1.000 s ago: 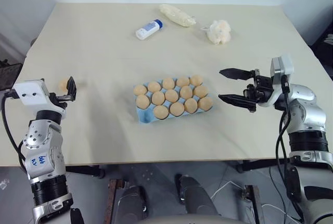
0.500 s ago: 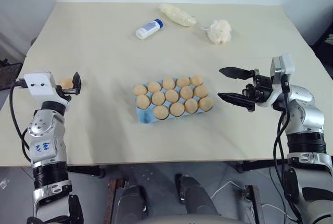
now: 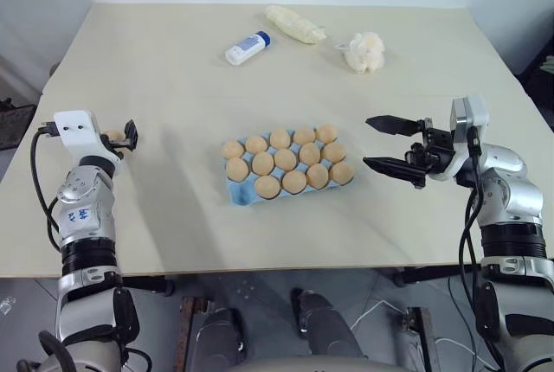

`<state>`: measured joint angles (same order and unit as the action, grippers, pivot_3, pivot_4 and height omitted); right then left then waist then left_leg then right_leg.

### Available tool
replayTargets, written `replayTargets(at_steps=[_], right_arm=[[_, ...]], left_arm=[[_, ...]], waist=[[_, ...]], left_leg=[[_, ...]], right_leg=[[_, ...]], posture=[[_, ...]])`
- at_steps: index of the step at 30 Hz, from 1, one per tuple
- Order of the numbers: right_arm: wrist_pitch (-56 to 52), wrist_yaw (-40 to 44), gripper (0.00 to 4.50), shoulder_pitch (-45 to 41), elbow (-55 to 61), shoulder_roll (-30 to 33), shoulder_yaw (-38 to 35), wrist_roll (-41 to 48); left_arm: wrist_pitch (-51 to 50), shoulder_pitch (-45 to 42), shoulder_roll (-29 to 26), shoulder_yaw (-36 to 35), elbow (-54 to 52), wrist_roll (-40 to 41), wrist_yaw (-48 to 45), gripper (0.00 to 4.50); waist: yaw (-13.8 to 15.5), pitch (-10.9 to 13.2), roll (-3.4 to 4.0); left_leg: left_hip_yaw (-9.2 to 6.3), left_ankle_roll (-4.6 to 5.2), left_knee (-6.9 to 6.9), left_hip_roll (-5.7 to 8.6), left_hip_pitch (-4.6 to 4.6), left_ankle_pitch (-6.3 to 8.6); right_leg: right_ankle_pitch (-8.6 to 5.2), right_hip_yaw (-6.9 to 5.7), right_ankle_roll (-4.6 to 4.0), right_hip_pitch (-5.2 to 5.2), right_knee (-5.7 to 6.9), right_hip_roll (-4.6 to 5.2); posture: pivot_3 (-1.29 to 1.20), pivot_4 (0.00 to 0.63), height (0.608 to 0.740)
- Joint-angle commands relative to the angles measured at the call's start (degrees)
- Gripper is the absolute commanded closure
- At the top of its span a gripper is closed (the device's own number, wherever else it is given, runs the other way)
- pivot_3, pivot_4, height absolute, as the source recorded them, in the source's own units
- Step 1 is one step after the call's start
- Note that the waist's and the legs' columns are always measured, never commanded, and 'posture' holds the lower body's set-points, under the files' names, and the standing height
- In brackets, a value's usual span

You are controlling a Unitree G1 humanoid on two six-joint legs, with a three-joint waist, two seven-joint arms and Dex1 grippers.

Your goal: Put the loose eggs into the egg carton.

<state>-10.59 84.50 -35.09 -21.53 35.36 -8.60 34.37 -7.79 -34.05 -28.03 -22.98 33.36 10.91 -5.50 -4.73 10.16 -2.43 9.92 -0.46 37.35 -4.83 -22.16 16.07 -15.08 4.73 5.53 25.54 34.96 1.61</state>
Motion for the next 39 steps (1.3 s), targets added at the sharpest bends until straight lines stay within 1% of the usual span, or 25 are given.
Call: replayTargets(at_steps=[1,5,8,10,13,14,20,26,29,32,39], right_arm=[[-0.34,-0.19,0.0,0.47,2.45,1.51,-1.82,0.56],[-0.53,-0.45,0.0,0.75,2.89,1.71,-2.06,0.35],[-0.52,-0.64,0.0,0.87,3.04,1.86,-2.22,0.26],[-0.51,-0.72,0.0,0.95,3.09,1.94,-2.31,0.2],[-0.39,-0.83,0.0,1.23,3.28,2.29,-2.73,0.22],[-0.35,-0.84,0.0,1.32,3.34,2.39,-2.85,0.27],[0.19,-0.61,0.0,2.92,4.76,2.31,-3.91,1.27],[0.16,1.07,0.0,7.03,7.23,3.71,-4.41,1.67],[0.27,2.51,0.0,9.13,8.5,4.84,-4.08,1.21],[1.48,5.38,0.0,11.86,9.39,6.77,-3.12,0.04],[1.68,6.11,0.0,14.97,11.64,8.0,-3.22,1.05]], left_arm=[[-0.32,-2.38,-1.37,0.59,3.34,-0.45,-0.19,0.04],[-1.81,-4.11,-1.9,1.1,6.84,-0.86,1.16,0.04],[-2.55,-4.7,-2.23,1.35,8.14,-1.38,2.68,0.61],[-1.27,-4.57,-2.14,1.38,8.19,-1.31,2.62,1.2],[-0.39,-3.71,-2.03,1.59,4.93,-0.64,1.08,2.14],[-0.49,-3.44,-2.06,1.58,3.95,-0.45,0.73,2.25],[-1.86,-0.18,-1.36,2.61,-6.5,2.88,-7.29,2.32],[-9.3,5.52,-0.33,6.64,-24.41,9.46,-18.24,2.32],[-13.27,7.32,-0.62,8.56,-30.63,11.94,-21.99,2.32],[-16.38,8.35,-2.04,11.74,-34.79,13.32,-27.18,2.32],[-21.34,7.97,-5.64,17.1,-40.02,15.67,-37.48,2.32]], waist=[[0.01,0.0,0.0],[-0.05,0.0,0.0],[-0.05,0.0,0.0],[-0.07,0.0,0.0],[0.04,0.0,0.0],[0.06,0.0,0.0],[0.07,0.0,0.0],[0.16,0.0,0.0],[0.14,0.0,0.0],[0.12,0.0,0.0],[-0.18,0.0,0.0]], left_leg=[[0.0,0.0,0.0,0.0,0.0,0.0],[0.02,-0.03,0.0,-0.01,-0.01,0.01],[0.01,-0.03,0.01,-0.02,-0.01,0.01],[0.02,-0.04,0.01,-0.02,0.0,0.01],[0.02,-0.04,0.0,-0.02,-0.01,0.01],[0.02,-0.04,0.0,-0.02,-0.01,0.01],[0.03,-0.08,-0.03,-0.03,-0.02,0.02],[0.03,-0.1,-0.02,-0.03,-0.02,0.01],[0.02,-0.09,0.04,-0.03,-0.01,0.0],[0.0,-0.06,0.06,-0.02,0.03,-0.02],[-0.01,-0.03,0.07,-0.01,0.08,-0.05]], right_leg=[[0.0,-0.02,0.0,0.0,0.0,0.0],[0.0,-0.04,0.0,0.02,0.0,0.0],[0.0,-0.06,0.0,0.03,0.02,-0.01],[0.0,-0.04,0.0,0.03,0.03,-0.01],[0.0,-0.06,0.0,0.03,0.02,0.0],[0.0,-0.06,0.0,0.03,0.02,0.0],[0.0,-0.12,0.0,0.03,-0.01,0.0],[0.0,-0.14,0.0,0.02,-0.01,0.01],[0.0,-0.12,0.01,0.01,0.05,0.01],[0.0,-0.11,0.01,-0.02,0.07,0.01],[0.01,-0.03,0.02,-0.03,0.1,0.0]], posture=[[0.0,0.15,0.74],[0.0,0.15,0.74],[0.0,0.15,0.74],[0.0,0.15,0.74],[0.0,0.15,0.74],[0.0,0.15,0.74],[0.0,0.15,0.74],[0.0,0.15,0.74],[0.0,0.15,0.74],[0.0,0.15,0.74],[0.0,0.15,0.74]])
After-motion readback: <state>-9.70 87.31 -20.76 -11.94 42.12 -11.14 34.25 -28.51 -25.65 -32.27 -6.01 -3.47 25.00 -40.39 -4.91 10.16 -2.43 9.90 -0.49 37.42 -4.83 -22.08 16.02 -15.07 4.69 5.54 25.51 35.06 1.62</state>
